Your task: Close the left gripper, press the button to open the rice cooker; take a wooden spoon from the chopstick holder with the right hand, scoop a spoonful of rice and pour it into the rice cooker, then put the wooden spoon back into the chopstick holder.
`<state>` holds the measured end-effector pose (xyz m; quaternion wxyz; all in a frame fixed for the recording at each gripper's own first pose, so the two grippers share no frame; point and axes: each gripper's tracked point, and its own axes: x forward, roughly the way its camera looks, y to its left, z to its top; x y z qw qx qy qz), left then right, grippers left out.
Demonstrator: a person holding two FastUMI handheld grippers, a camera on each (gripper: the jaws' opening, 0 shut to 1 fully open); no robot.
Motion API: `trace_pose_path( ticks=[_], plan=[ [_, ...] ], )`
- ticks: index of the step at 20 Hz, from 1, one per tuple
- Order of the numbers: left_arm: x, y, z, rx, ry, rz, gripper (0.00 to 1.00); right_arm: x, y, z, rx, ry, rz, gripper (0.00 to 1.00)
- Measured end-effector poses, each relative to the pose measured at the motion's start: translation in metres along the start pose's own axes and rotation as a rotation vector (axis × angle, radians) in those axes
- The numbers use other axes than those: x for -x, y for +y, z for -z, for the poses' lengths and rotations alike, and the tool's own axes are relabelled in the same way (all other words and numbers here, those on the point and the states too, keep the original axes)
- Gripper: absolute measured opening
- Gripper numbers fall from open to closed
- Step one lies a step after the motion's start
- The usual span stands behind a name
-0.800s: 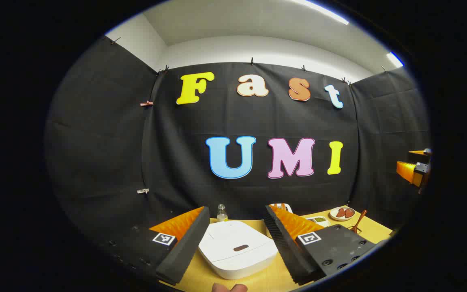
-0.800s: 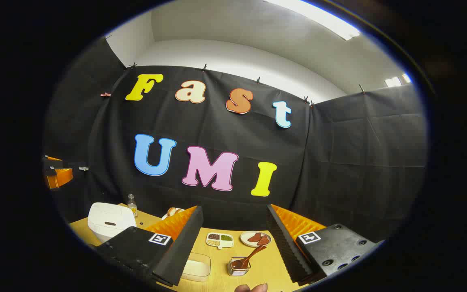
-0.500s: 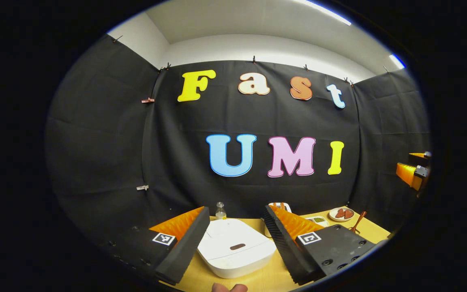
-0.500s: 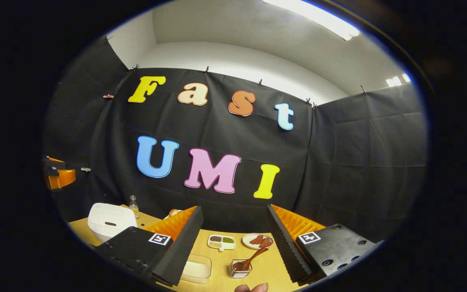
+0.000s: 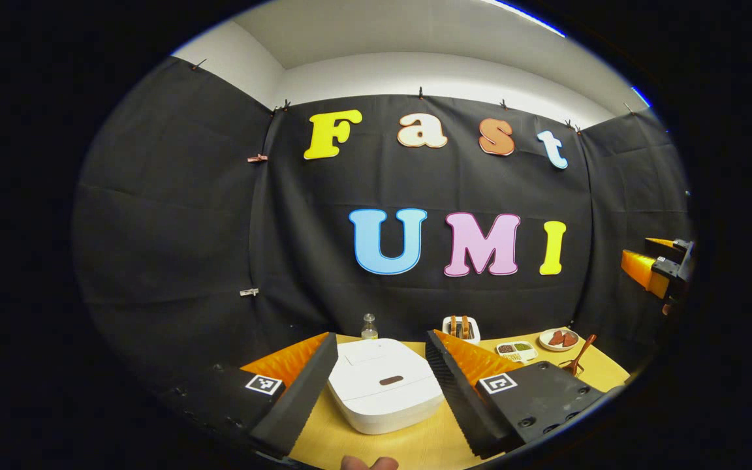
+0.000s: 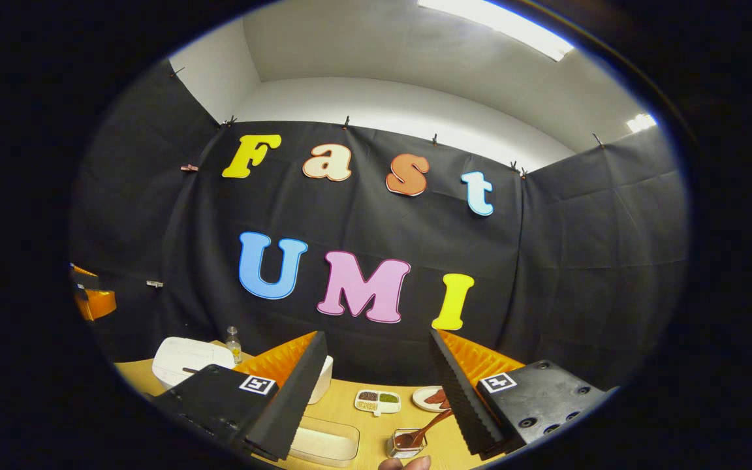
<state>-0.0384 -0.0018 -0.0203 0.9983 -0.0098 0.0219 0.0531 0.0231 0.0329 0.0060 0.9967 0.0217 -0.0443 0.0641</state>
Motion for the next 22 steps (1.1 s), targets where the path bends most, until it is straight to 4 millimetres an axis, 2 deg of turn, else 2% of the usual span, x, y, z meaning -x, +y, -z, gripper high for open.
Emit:
trace_pose_path(
  ticks=[3,6,9,10,13,14,15,19,22],
  plan=[
    [0.003,0.002,-0.003,0.005,-0.005,-0.003,0.94,0.001,0.013,-0.003,0.006,0.000,-0.030,0.97],
    [-0.001,0.001,-0.009,-0.003,-0.021,0.008,0.94,0.002,0.017,-0.004,0.018,0.002,-0.040,0.97],
    [-0.003,-0.009,-0.016,-0.018,-0.046,0.083,0.94,0.007,0.015,-0.008,0.035,-0.001,-0.026,0.97],
    [-0.007,-0.011,-0.022,-0.025,-0.066,0.116,0.83,0.009,0.014,-0.009,0.039,-0.001,-0.021,0.98],
    [-0.019,-0.021,-0.024,-0.073,-0.084,0.219,0.22,0.019,0.009,-0.008,0.040,0.011,0.002,0.98],
    [-0.026,-0.016,-0.019,-0.096,-0.071,0.236,0.17,0.024,0.005,-0.008,0.041,0.015,0.018,0.98],
    [-0.036,-0.021,-0.012,-0.107,-0.043,0.291,0.08,0.027,0.002,-0.008,0.044,0.017,0.029,0.97],
    [-0.068,-0.048,0.040,-0.137,0.174,0.595,0.07,0.043,-0.016,-0.003,0.099,0.032,0.082,0.97],
    [-0.110,-0.047,0.083,-0.159,0.364,0.691,0.07,0.051,-0.031,0.002,0.113,0.052,0.124,0.98]
  ],
)
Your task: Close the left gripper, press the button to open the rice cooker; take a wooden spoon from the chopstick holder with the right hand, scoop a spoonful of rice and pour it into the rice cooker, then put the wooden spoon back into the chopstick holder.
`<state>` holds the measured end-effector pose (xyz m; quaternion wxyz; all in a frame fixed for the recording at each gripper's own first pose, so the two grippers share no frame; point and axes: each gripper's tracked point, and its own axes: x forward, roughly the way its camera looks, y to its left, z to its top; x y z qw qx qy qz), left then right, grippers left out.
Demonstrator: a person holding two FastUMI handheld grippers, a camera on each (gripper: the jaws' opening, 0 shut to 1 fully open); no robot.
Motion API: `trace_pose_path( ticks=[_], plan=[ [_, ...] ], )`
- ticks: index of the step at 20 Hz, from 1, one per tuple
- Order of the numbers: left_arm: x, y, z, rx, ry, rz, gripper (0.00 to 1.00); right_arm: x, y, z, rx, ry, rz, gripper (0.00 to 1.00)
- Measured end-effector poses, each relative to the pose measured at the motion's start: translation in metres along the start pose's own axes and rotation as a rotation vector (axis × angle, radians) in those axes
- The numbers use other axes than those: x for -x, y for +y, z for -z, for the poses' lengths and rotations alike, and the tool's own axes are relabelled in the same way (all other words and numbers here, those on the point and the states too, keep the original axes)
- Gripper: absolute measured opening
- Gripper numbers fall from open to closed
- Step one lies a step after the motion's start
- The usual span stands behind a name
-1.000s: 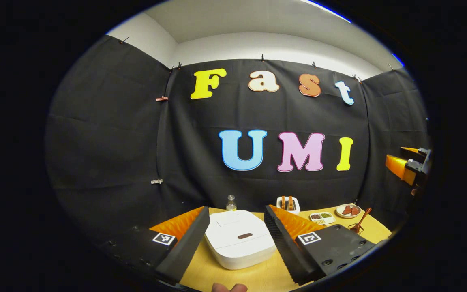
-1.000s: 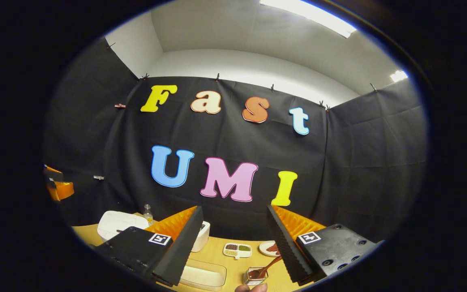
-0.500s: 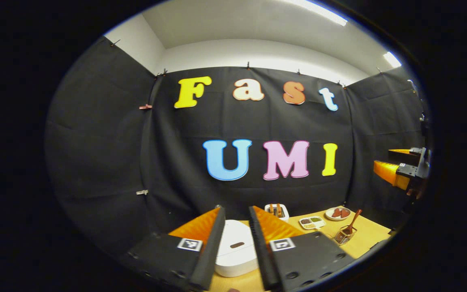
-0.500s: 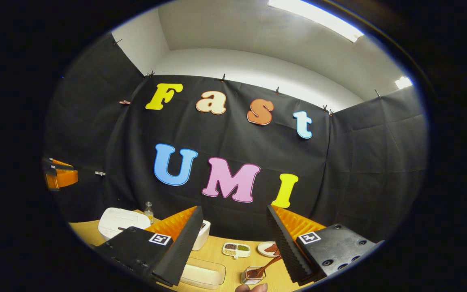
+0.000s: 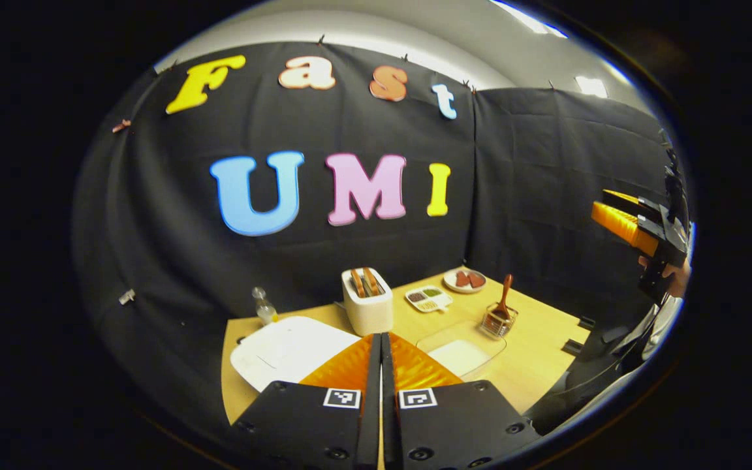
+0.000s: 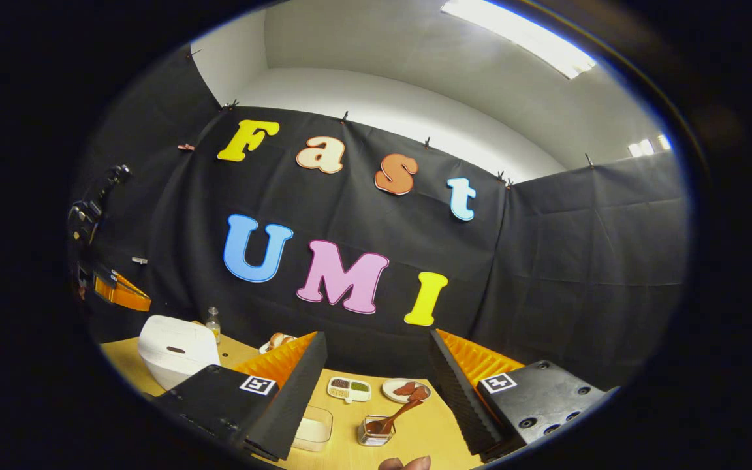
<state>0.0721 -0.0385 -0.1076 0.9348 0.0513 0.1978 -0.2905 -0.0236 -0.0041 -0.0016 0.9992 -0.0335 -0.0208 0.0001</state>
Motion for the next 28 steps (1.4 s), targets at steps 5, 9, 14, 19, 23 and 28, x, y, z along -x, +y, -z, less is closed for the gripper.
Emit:
trace_pose_path(
  ticks=[5,9,14,19,23,28],
  plan=[
    [-0.052,0.047,0.034,0.015,0.209,0.066,0.07,0.006,-0.023,0.014,0.016,0.037,0.074,0.97],
    [-0.079,0.056,0.065,0.050,0.357,0.147,0.07,0.009,-0.043,0.020,0.019,0.057,0.143,0.98],
    [-0.102,0.065,0.092,0.036,0.464,0.176,0.07,0.009,-0.057,0.032,0.034,0.072,0.198,0.98],
    [-0.112,0.071,0.109,-0.008,0.529,0.172,0.07,0.009,-0.063,0.036,0.036,0.080,0.226,0.98],
    [-0.110,0.071,0.115,-0.017,0.544,0.186,0.08,0.002,-0.067,0.041,0.034,0.083,0.238,0.98],
    [-0.109,0.073,0.105,-0.010,0.512,0.149,0.07,0.002,-0.066,0.040,0.028,0.085,0.233,0.97]
  ],
)
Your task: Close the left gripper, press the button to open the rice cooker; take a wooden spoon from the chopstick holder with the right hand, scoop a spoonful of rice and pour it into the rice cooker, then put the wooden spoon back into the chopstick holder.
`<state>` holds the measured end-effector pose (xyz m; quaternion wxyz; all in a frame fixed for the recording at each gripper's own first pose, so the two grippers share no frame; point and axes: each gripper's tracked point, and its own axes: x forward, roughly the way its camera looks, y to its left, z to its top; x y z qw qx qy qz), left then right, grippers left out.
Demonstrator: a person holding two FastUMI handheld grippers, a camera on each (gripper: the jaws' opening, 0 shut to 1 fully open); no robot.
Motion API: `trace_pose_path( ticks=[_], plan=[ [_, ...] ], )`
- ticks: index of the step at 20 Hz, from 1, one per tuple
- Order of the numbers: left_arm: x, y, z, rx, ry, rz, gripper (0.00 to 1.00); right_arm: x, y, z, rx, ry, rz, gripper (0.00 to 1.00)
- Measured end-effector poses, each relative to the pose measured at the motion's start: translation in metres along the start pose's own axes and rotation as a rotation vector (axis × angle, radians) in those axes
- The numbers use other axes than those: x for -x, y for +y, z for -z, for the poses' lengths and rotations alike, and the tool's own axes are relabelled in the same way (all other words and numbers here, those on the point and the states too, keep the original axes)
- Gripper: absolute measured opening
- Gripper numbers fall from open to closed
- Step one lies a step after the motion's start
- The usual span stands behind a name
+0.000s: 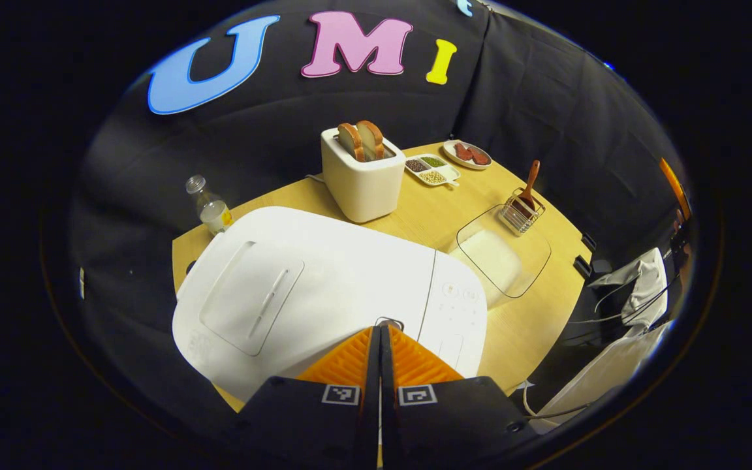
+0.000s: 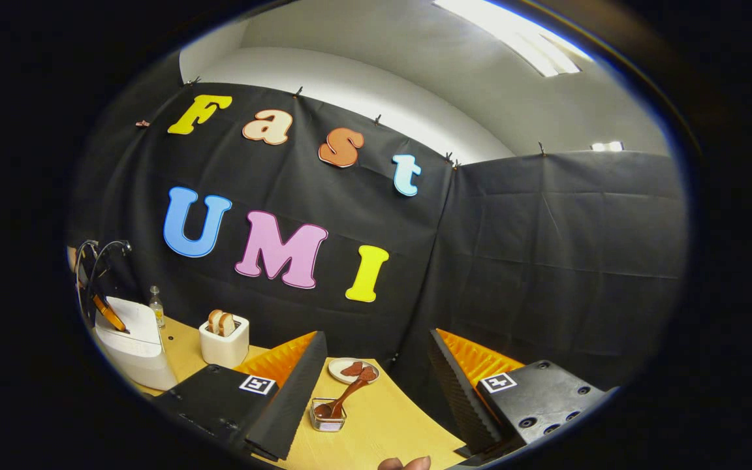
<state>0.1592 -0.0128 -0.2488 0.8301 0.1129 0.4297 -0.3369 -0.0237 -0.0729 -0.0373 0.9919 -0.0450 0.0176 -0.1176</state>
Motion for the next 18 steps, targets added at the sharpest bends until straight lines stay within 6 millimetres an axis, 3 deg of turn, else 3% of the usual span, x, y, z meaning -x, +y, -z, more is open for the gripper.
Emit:
trace_pose_path(
  ticks=[4,8,9,10,12,13,14,18],
  plan=[
    [0.040,0.019,-0.047,-0.077,-0.222,-0.196,0.08,0.001,-0.005,0.003,0.005,-0.003,0.003,0.97],
    [0.120,0.063,-0.101,-0.108,-0.515,-0.563,0.15,0.001,-0.008,0.011,-0.008,0.015,-0.005,0.97],
    [0.140,0.064,-0.108,-0.088,-0.580,-0.611,0.27,0.000,-0.009,0.012,-0.010,0.017,-0.008,0.97],
    [0.152,0.058,-0.113,-0.065,-0.636,-0.618,0.33,-0.002,-0.008,0.015,-0.012,0.021,-0.016,0.97],
    [0.168,0.042,-0.117,-0.053,-0.733,-0.627,0.61,-0.007,-0.007,0.022,-0.019,0.034,-0.042,0.97],
    [0.175,0.032,-0.120,-0.061,-0.766,-0.624,0.87,-0.011,-0.006,0.028,-0.025,0.043,-0.059,0.97],
    [0.182,0.023,-0.119,-0.063,-0.797,-0.632,1.00,-0.015,-0.005,0.034,-0.033,0.052,-0.082,0.97],
    [0.210,-0.022,-0.119,0.013,-0.947,-0.623,0.96,-0.041,-0.001,0.066,-0.071,0.092,-0.180,0.97]
  ],
)
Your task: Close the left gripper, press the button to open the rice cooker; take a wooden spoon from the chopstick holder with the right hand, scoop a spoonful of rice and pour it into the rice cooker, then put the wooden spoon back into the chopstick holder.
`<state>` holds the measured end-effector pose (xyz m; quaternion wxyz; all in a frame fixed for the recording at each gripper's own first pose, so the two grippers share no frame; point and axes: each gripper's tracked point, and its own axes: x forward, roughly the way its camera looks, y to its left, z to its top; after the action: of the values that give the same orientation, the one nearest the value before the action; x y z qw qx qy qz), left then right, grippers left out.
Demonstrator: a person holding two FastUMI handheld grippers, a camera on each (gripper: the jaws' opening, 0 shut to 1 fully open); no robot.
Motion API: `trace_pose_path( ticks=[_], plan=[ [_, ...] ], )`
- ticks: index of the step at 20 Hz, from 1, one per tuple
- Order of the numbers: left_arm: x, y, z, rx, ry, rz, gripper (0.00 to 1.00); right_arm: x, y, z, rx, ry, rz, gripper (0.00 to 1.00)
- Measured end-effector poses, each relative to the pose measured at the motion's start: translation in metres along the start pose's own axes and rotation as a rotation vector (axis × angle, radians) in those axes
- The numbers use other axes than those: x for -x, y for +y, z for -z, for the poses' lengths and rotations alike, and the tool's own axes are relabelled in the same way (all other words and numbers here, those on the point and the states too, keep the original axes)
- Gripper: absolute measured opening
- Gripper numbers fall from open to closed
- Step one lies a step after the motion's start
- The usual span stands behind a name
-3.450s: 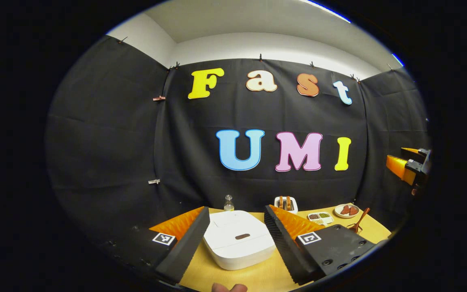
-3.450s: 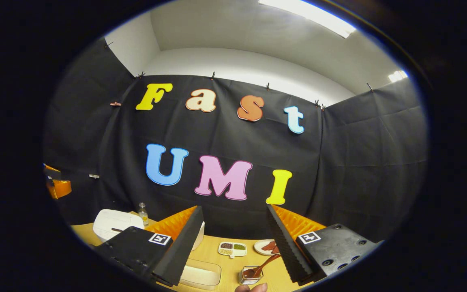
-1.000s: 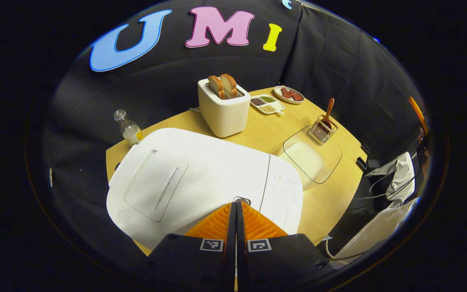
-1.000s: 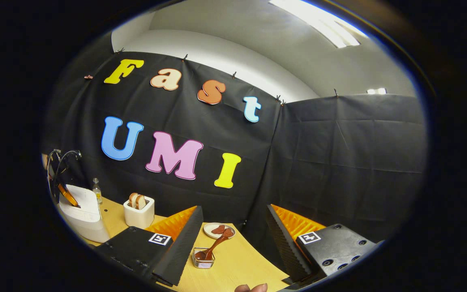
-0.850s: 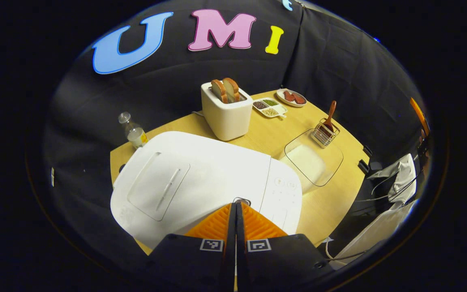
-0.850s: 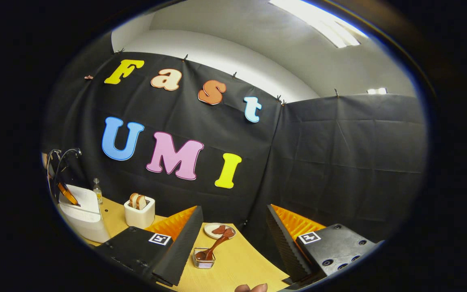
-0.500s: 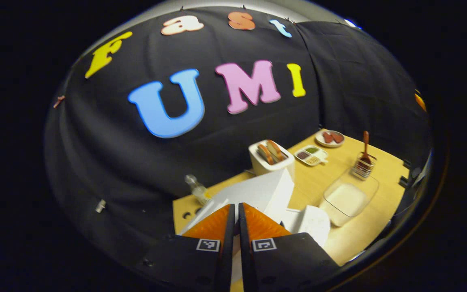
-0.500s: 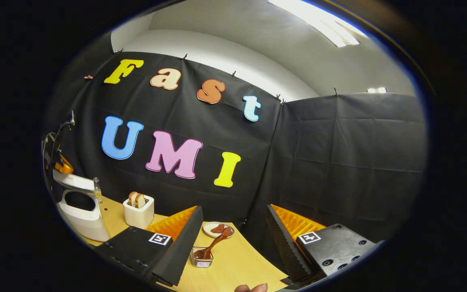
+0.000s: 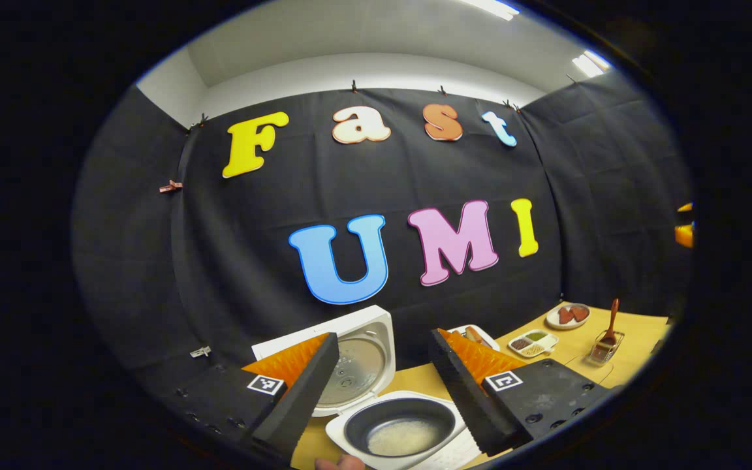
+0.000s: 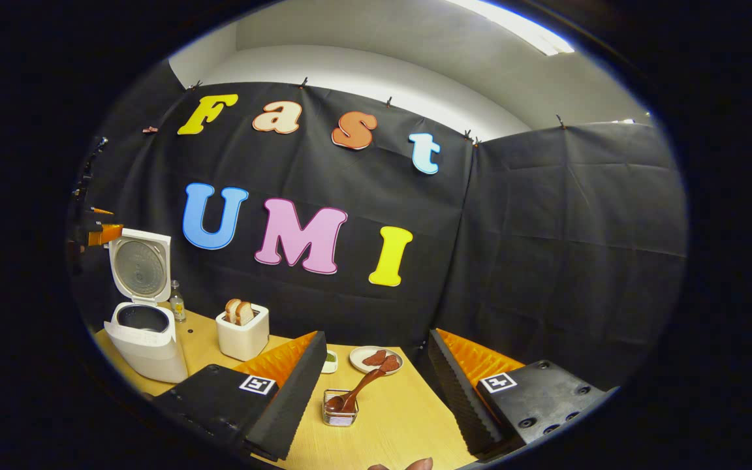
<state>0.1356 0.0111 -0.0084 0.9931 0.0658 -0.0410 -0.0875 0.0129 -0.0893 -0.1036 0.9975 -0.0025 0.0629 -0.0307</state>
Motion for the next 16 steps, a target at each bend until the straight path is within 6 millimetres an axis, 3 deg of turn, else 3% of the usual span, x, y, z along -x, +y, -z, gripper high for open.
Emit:
trace_pose_path(
  ticks=[3,7,16],
  plan=[
    [0.030,-0.019,-0.028,0.108,-0.098,-0.022,0.96,-0.025,-0.006,0.028,-0.023,0.043,-0.049,0.98],
    [0.061,-0.029,-0.017,0.087,-0.029,-0.129,0.96,-0.054,-0.011,0.071,-0.060,0.101,-0.105,0.98],
    [0.115,-0.066,-0.023,0.104,0.035,-0.256,0.97,-0.102,-0.005,0.188,-0.189,0.314,-0.226,0.98]
  ],
)
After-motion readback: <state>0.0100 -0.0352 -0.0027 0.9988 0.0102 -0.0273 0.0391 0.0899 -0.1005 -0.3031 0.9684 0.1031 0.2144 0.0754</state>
